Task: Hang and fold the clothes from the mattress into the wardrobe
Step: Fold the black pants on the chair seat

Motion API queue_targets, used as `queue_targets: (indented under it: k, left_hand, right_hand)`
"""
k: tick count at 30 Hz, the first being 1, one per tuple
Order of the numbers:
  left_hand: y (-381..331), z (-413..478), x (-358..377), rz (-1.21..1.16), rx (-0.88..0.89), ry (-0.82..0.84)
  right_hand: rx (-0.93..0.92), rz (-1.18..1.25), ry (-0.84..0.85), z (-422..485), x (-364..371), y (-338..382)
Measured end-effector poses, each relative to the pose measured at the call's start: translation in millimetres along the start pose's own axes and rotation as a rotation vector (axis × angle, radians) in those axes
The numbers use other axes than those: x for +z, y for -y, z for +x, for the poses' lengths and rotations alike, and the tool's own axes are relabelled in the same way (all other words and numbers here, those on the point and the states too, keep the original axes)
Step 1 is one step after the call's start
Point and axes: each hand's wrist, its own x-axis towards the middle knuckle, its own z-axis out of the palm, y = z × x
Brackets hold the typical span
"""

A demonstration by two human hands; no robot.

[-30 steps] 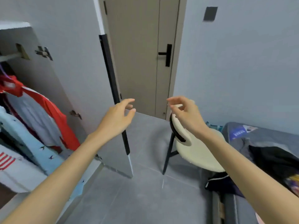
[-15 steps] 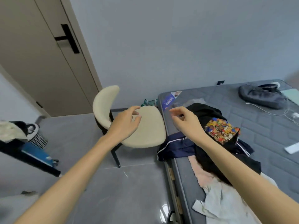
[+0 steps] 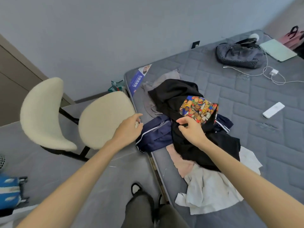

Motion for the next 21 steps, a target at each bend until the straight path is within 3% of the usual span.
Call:
queue_targets:
  k: [13,21]
  left_hand:
    - [50,196,122,-0.016,0.027,0.372]
    - [75,302,174,0.208,0.242,0.395]
  right_hand:
    - [0.288,-0.211,-0.031,140,50,-102]
    - [0.522,-0.514,0.036,210,87,-155]
